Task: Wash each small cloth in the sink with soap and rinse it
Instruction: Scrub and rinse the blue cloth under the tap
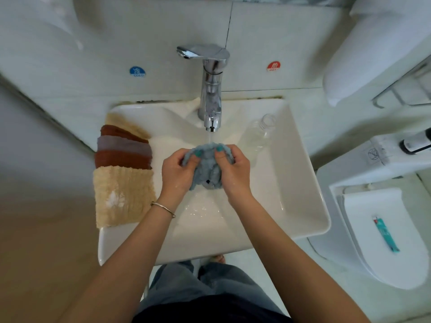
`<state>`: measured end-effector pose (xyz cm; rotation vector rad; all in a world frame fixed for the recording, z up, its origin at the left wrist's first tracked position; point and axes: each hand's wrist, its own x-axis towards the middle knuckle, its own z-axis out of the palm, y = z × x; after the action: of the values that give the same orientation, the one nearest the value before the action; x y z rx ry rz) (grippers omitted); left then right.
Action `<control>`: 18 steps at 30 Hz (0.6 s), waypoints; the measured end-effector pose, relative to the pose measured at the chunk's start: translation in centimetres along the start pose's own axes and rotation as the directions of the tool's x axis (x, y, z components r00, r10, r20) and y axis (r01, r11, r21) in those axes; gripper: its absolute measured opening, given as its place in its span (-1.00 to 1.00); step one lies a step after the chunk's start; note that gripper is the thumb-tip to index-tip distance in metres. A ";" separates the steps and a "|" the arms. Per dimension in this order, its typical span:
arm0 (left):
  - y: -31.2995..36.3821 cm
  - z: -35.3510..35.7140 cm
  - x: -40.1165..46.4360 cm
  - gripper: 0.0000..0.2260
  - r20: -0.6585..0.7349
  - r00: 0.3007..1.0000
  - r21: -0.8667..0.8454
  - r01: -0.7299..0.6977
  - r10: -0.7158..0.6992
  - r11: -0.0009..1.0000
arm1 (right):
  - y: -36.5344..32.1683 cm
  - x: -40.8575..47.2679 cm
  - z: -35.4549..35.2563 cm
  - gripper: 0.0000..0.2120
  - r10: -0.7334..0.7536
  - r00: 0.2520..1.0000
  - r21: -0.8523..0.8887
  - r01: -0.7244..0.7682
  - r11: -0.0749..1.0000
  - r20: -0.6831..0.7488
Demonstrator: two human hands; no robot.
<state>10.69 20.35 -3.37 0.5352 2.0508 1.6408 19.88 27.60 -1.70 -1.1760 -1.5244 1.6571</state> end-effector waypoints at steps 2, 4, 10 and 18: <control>0.4 1.0 0.2 -0.72 0.020 1.000 0.008 -0.012 0.012 1.000 | 0.5 -0.2 -0.4 -0.86 0.028 0.999 -0.006 -0.028 1.000 -0.030; 0.9 2.4 0.2 -0.70 0.043 0.999 -0.029 -0.009 0.011 1.000 | 1.0 -0.3 -1.2 -0.92 0.067 0.998 -0.051 -0.067 0.996 0.002; 0.9 3.7 0.1 -0.63 -0.005 1.000 -0.065 -0.014 0.013 0.998 | 1.3 -0.7 -1.4 -0.95 -0.007 0.993 -0.106 0.020 0.994 0.121; 0.8 2.7 -0.4 -0.81 -0.122 0.991 -0.268 0.018 -0.052 0.963 | 0.9 -0.6 3.6 -0.73 -0.093 0.993 -0.198 0.106 0.975 0.073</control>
<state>12.59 22.43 -3.00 0.3054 1.8705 1.9341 17.04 25.31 -2.61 -1.1381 -1.7956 1.5153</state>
